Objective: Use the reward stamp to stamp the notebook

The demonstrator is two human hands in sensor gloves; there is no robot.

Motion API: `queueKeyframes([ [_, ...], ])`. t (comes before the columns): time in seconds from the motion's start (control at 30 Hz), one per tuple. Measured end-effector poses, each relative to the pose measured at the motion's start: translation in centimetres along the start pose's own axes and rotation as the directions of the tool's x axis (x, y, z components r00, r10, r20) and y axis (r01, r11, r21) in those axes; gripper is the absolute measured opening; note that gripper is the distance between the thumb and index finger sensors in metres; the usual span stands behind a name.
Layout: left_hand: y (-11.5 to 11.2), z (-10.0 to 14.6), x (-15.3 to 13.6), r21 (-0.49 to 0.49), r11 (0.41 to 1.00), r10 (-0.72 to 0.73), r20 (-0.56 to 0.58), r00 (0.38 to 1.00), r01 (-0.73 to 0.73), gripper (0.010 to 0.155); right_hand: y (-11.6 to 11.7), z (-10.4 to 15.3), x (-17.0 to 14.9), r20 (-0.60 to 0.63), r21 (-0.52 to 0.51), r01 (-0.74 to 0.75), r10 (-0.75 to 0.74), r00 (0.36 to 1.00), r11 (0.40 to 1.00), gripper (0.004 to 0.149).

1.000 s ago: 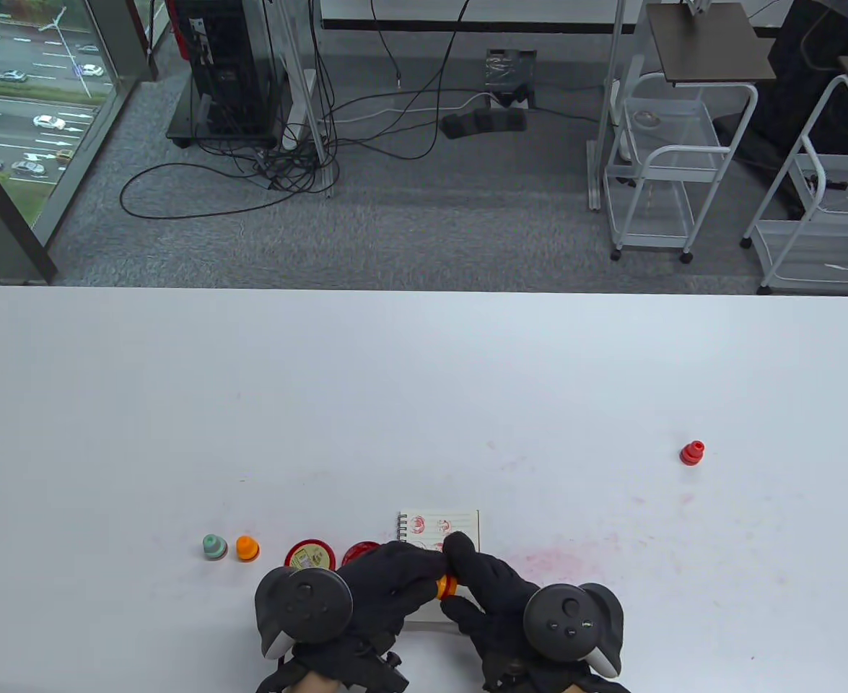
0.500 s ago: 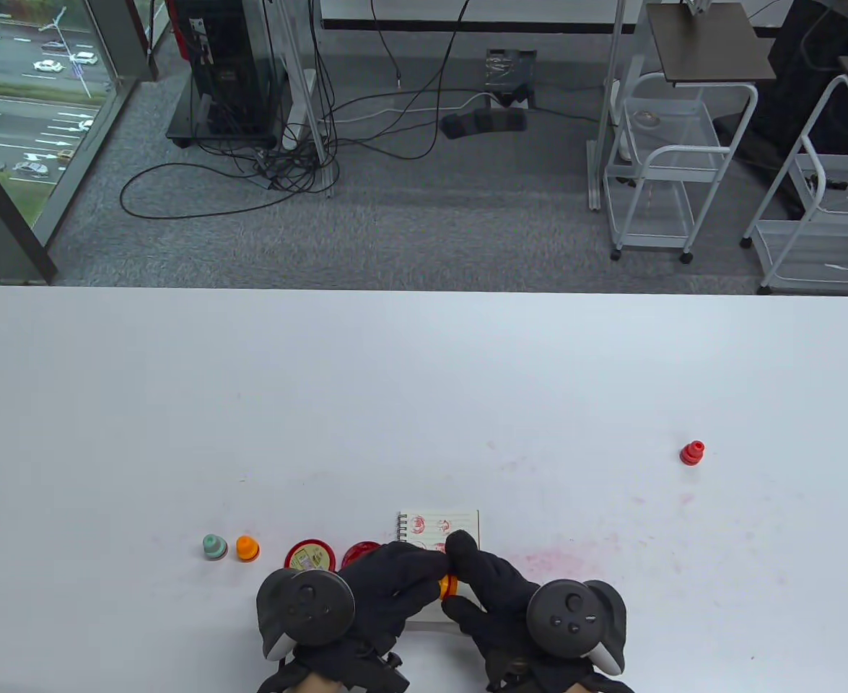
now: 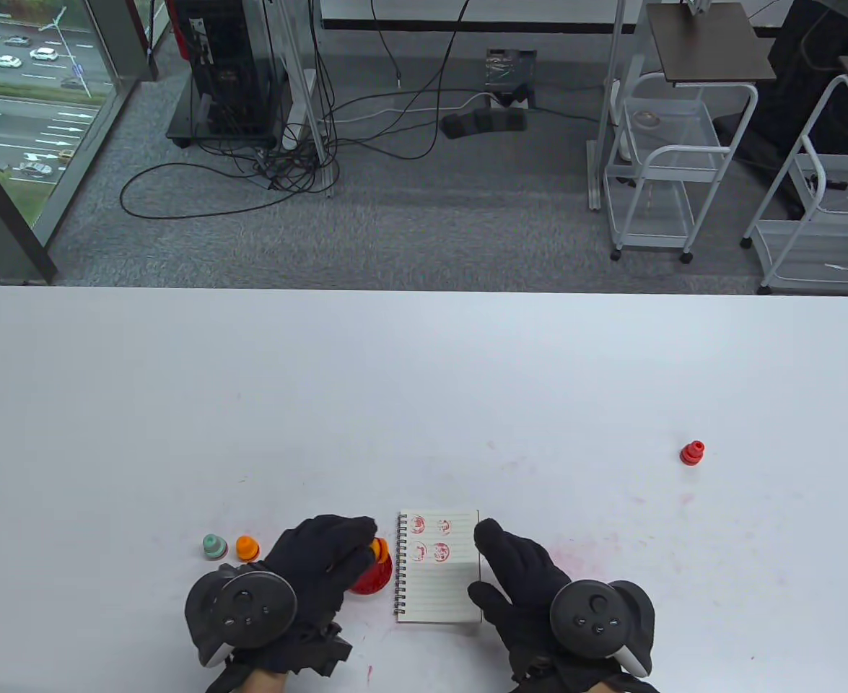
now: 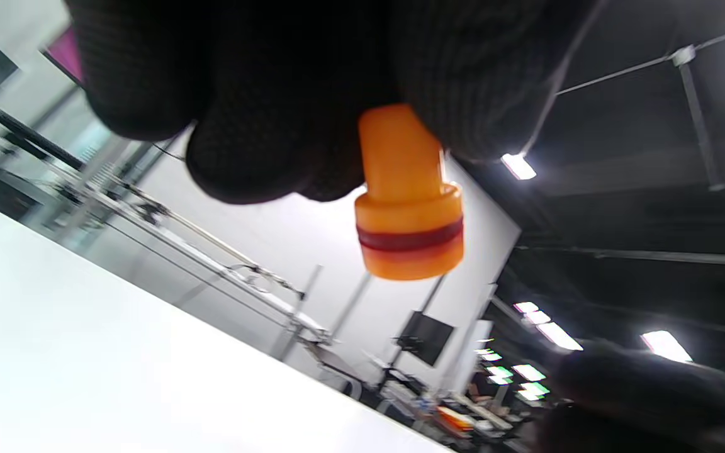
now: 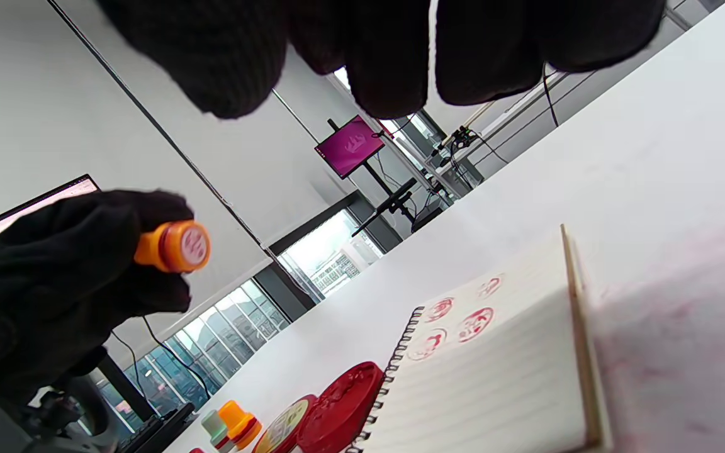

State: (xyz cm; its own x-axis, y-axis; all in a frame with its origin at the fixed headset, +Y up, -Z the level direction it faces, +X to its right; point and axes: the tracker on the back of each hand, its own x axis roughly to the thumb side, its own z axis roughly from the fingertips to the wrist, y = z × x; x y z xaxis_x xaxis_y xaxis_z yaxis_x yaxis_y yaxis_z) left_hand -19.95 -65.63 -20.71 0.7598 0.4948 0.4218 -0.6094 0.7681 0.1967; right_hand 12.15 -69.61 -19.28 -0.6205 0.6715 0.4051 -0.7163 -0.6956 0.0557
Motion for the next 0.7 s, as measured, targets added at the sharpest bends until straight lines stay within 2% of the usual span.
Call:
queueKeyframes([
  [0.07,0.8,0.3,-1.1,-0.011,0.997,-0.078,-0.039,0.996,0.078,0.046,-0.1,0.0,-0.2,-0.007,-0.001,-0.013,0.013,1.000,1.000,0.067],
  [0.17,2.1,0.9,-3.1,-0.077,0.981,-0.186,-0.156,0.970,0.175,0.046,-0.3,0.1,-0.3,-0.015,0.003,-0.051,0.051,0.999,0.999,0.066],
  [0.27,2.7,1.5,-5.1,-0.163,0.956,-0.284,-0.322,0.903,0.243,0.046,-0.5,0.1,-0.4,-0.021,0.012,-0.125,0.125,0.992,0.992,0.065],
  [0.3,3.0,1.7,-5.7,-0.165,0.949,-0.312,-0.350,0.883,0.269,0.046,-0.6,0.1,-0.4,-0.021,0.010,-0.154,0.154,0.988,0.988,0.065],
  [0.4,3.3,2.2,-7.1,-0.239,0.939,-0.336,-0.468,0.818,0.249,0.045,-0.9,0.1,-0.5,-0.028,0.012,-0.189,0.189,0.982,0.982,0.065],
  [0.6,2.5,2.5,-8.5,-0.384,0.894,-0.418,-0.524,0.742,0.232,0.044,-1.1,0.1,-1.1,-0.063,0.023,-0.177,0.178,0.982,0.984,0.063],
  [0.7,1.9,2.7,-9.3,-0.451,0.875,-0.434,-0.565,0.702,0.178,0.044,-1.2,0.1,-1.4,-0.073,0.027,-0.176,0.178,0.981,0.984,0.063],
])
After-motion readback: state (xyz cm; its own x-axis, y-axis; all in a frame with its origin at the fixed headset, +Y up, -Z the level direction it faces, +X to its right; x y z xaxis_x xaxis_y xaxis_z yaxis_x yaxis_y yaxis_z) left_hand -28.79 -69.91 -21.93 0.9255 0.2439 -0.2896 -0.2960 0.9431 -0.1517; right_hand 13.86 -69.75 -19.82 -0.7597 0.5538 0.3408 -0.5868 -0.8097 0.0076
